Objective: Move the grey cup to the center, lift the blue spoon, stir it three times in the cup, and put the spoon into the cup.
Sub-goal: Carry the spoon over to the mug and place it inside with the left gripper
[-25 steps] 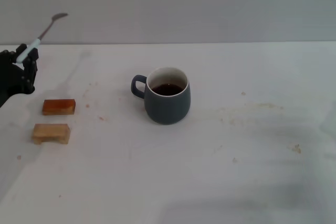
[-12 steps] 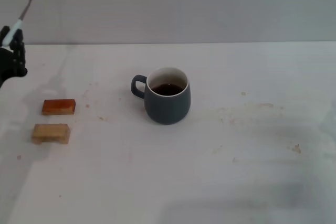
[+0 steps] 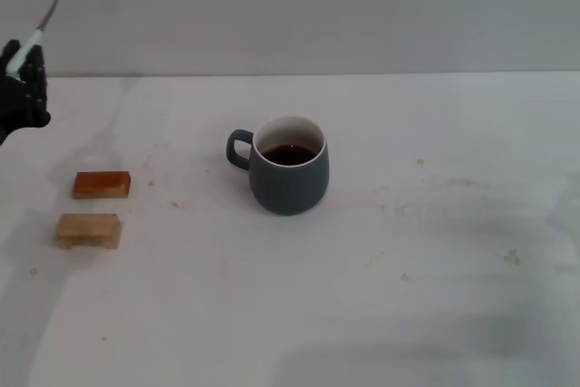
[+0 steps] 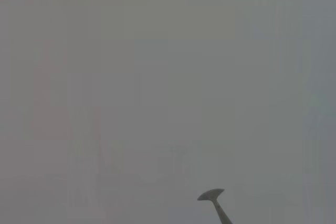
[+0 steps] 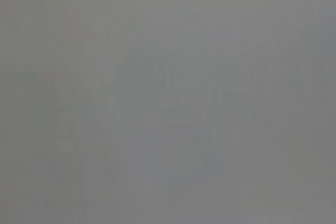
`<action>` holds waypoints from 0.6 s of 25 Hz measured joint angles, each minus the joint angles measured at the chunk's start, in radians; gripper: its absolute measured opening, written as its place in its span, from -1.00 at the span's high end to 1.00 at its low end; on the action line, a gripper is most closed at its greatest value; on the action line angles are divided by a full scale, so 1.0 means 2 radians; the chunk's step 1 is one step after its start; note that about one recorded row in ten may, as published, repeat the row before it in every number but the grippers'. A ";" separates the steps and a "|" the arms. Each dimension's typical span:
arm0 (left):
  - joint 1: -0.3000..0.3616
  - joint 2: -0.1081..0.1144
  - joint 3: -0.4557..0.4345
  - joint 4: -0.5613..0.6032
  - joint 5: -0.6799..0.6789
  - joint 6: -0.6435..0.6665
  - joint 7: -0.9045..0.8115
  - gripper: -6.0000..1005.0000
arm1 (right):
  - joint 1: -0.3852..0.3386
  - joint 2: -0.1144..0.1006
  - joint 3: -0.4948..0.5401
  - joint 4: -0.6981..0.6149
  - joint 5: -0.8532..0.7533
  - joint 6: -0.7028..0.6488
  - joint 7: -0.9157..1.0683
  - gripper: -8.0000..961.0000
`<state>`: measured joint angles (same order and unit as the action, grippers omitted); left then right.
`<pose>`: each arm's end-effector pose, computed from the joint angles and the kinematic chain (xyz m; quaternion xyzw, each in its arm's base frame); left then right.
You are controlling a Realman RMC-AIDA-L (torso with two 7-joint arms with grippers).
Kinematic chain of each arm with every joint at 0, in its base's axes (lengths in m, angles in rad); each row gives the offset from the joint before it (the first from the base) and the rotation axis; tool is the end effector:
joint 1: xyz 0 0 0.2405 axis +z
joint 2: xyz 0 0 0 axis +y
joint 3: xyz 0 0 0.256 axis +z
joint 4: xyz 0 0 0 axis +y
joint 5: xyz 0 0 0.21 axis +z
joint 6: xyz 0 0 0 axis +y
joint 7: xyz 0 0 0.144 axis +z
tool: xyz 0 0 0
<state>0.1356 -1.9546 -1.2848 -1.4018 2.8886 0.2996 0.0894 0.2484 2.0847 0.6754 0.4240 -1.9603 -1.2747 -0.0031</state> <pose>-0.2646 0.3054 0.0560 -0.7326 -0.1929 -0.2025 0.6205 0.3258 0.2828 -0.0212 -0.6005 0.2837 0.3497 0.6608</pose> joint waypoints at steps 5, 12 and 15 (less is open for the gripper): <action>0.024 0.024 0.028 -0.068 0.000 -0.036 0.004 0.64 | -0.001 0.000 0.000 -0.001 0.000 0.000 0.000 0.99; 0.026 0.072 0.063 -0.163 0.000 -0.123 0.017 0.64 | -0.005 0.000 -0.001 -0.001 0.000 0.000 0.000 0.99; 0.025 0.072 0.067 -0.185 0.000 -0.154 0.039 0.64 | -0.008 0.001 -0.002 -0.001 0.000 0.000 0.000 0.99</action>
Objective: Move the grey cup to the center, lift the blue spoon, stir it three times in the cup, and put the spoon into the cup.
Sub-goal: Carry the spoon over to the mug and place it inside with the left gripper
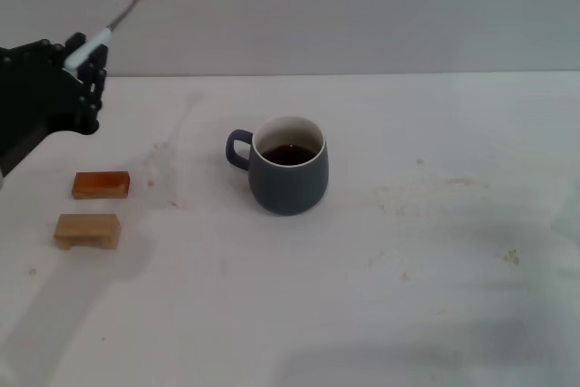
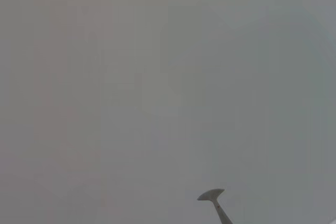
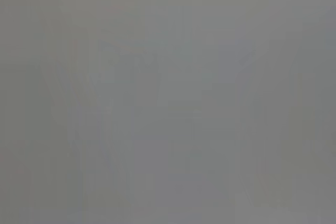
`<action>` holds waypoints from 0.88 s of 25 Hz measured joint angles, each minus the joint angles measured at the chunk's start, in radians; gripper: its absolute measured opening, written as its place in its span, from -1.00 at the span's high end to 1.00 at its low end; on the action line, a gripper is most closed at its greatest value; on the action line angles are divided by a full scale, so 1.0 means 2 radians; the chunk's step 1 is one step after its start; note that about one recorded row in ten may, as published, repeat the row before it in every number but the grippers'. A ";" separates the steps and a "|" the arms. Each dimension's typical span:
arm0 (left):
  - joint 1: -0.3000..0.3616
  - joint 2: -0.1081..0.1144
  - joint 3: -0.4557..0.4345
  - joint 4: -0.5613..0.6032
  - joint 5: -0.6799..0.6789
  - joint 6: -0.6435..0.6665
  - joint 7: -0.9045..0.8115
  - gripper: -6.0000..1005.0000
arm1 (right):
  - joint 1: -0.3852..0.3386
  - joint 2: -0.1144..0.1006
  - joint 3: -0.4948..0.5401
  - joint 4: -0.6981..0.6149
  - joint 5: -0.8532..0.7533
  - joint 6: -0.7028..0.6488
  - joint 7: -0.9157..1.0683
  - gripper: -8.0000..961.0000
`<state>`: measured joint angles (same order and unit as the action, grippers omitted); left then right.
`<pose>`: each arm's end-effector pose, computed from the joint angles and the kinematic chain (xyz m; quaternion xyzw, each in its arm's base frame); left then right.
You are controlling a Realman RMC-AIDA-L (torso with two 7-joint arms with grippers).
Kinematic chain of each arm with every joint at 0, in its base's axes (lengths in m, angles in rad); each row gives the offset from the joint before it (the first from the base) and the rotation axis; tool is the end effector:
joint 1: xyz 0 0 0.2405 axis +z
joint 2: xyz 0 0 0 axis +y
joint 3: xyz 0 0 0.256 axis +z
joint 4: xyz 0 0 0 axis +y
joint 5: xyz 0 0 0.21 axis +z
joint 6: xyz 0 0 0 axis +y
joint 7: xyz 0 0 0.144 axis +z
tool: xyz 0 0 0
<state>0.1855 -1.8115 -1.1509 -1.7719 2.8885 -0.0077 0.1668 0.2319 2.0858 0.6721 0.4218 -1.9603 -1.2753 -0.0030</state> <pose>-0.2031 0.2842 0.0584 -0.8105 -0.1236 -0.1536 0.5516 0.3303 0.2770 -0.0219 -0.5994 0.2885 0.3436 0.6629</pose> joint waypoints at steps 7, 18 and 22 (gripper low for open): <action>-0.026 -0.004 0.011 -0.015 0.000 -0.061 0.023 0.64 | -0.010 0.000 0.005 -0.006 0.000 -0.004 0.000 0.99; -0.055 -0.011 0.028 -0.047 -0.005 -0.134 0.084 0.64 | -0.015 0.000 0.005 -0.012 0.000 -0.005 0.000 0.99; -0.059 -0.014 0.028 -0.058 -0.018 -0.153 0.111 0.64 | -0.015 0.000 0.005 -0.013 0.000 -0.005 0.000 0.99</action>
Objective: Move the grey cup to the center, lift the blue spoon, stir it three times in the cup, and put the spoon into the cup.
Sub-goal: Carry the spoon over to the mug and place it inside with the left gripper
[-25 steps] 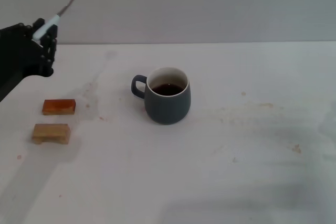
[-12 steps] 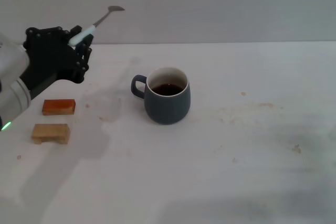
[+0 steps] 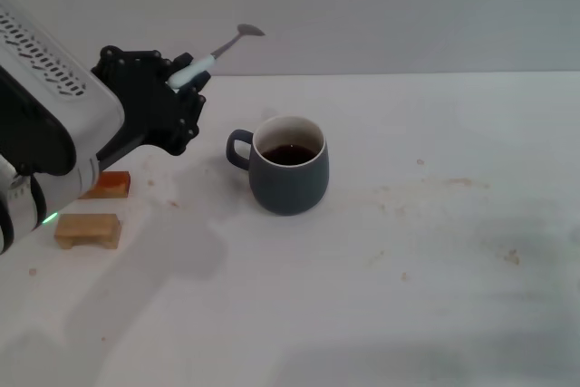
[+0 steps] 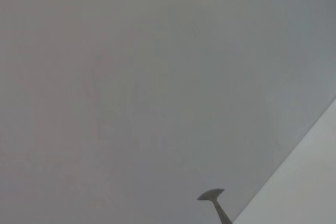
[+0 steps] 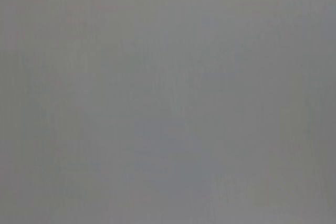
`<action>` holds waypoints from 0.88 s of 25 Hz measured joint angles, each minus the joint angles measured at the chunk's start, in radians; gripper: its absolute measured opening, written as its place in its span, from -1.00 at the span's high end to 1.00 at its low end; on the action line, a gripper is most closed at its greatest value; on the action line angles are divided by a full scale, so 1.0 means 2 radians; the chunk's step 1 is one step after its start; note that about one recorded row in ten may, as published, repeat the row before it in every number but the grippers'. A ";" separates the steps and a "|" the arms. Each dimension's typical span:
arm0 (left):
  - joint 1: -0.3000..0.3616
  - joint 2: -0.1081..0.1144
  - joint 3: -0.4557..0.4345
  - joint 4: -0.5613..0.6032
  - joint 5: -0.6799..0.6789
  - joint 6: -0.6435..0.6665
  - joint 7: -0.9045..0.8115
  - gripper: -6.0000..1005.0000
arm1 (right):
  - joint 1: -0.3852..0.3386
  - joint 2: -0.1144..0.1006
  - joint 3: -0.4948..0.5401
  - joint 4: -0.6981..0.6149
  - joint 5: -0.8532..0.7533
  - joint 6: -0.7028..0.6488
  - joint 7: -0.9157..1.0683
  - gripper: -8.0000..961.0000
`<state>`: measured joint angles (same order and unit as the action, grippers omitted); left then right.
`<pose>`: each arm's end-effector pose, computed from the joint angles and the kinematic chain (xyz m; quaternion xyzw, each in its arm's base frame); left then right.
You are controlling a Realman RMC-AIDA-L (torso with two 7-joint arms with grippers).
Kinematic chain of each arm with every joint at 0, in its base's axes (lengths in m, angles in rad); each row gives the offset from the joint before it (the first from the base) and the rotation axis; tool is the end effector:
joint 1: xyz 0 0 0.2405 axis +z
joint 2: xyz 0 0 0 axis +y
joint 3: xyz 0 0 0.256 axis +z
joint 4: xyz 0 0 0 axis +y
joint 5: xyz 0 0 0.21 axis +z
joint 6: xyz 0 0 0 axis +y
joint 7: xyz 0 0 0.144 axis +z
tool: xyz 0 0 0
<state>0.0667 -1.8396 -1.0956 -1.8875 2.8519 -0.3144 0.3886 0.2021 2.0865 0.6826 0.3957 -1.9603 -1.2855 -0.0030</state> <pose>-0.1567 0.2894 0.0283 -0.8683 -0.0408 -0.0801 0.4879 0.3443 0.2651 -0.0175 -0.5919 0.2925 0.3253 0.6769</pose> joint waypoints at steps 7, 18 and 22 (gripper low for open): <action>-0.004 -0.006 -0.009 -0.015 -0.100 -0.039 0.104 0.65 | -0.002 0.000 0.000 -0.001 0.000 0.000 0.000 0.99; 0.009 -0.062 -0.040 -0.030 -0.152 -0.126 0.221 0.65 | -0.008 0.000 -0.001 -0.003 0.005 0.000 0.000 0.99; 0.009 -0.078 -0.050 -0.022 -0.159 -0.144 0.240 0.65 | -0.011 0.000 -0.001 -0.004 0.006 0.000 0.000 0.99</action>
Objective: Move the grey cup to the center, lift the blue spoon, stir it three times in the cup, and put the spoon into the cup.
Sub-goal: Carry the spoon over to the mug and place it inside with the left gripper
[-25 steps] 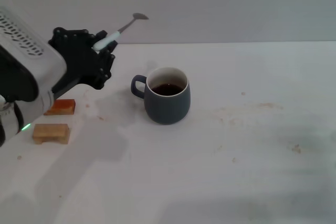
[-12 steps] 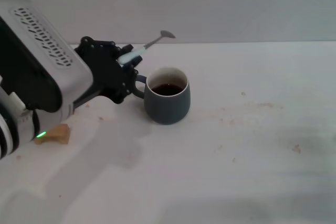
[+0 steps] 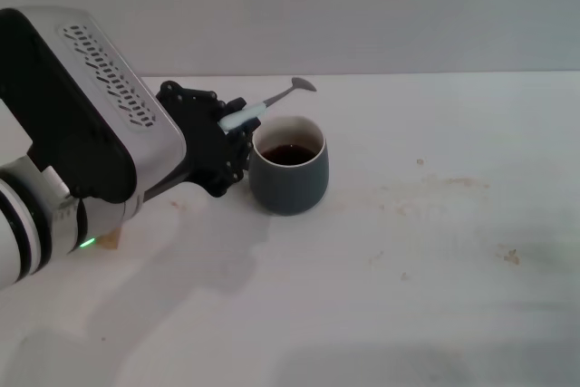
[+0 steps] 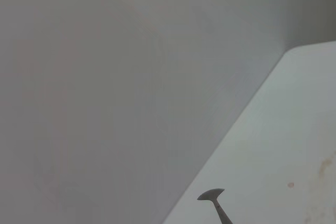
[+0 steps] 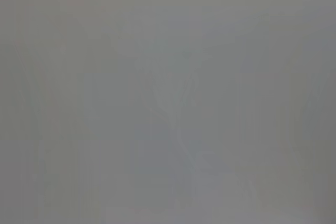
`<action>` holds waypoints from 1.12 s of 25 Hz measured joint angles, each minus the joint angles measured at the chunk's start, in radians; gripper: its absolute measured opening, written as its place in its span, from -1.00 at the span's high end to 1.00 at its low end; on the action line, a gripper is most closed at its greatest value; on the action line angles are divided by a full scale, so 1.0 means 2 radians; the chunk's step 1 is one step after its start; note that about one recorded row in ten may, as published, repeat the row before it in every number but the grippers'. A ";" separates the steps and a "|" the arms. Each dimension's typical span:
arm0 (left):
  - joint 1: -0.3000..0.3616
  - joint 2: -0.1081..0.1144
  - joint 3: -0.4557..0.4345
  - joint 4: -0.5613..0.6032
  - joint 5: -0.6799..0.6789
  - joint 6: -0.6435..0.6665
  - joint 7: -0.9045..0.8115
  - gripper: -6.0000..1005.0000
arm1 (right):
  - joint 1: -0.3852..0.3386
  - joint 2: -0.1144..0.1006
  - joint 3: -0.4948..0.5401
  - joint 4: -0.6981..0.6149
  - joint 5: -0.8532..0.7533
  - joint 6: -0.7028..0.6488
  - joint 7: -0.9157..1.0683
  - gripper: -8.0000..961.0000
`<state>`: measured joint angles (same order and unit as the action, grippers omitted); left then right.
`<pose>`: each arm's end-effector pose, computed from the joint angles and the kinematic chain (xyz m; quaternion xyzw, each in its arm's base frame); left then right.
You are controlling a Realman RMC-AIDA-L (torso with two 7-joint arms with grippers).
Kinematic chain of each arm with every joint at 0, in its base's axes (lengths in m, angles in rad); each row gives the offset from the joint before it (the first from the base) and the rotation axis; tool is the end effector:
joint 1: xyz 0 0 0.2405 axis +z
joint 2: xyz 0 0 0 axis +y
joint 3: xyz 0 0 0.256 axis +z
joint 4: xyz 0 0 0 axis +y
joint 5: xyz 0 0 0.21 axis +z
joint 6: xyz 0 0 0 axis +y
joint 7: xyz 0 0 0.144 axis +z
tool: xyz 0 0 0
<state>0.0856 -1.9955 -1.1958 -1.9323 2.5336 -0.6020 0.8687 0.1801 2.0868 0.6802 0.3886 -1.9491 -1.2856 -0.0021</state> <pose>-0.1410 0.2800 0.0071 -0.9068 -0.0211 -0.0483 0.4183 0.3526 0.2565 -0.0165 -0.5860 0.3012 0.3145 0.6834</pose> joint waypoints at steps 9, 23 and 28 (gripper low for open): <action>-0.004 -0.026 -0.026 0.020 0.000 -0.043 0.017 0.65 | -0.006 0.000 -0.001 0.000 0.001 0.000 0.001 0.99; -0.024 -0.029 -0.041 0.035 0.001 -0.089 0.021 0.65 | -0.010 0.000 -0.003 0.003 0.001 -0.009 0.002 0.99; -0.039 -0.030 -0.048 0.043 0.000 -0.106 0.021 0.65 | -0.011 0.000 -0.003 0.004 0.001 -0.013 0.002 0.99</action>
<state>0.0074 -2.0548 -1.2913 -1.8456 2.5336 -0.8146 0.9107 0.1580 2.0878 0.6736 0.3956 -1.9479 -1.3117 0.0026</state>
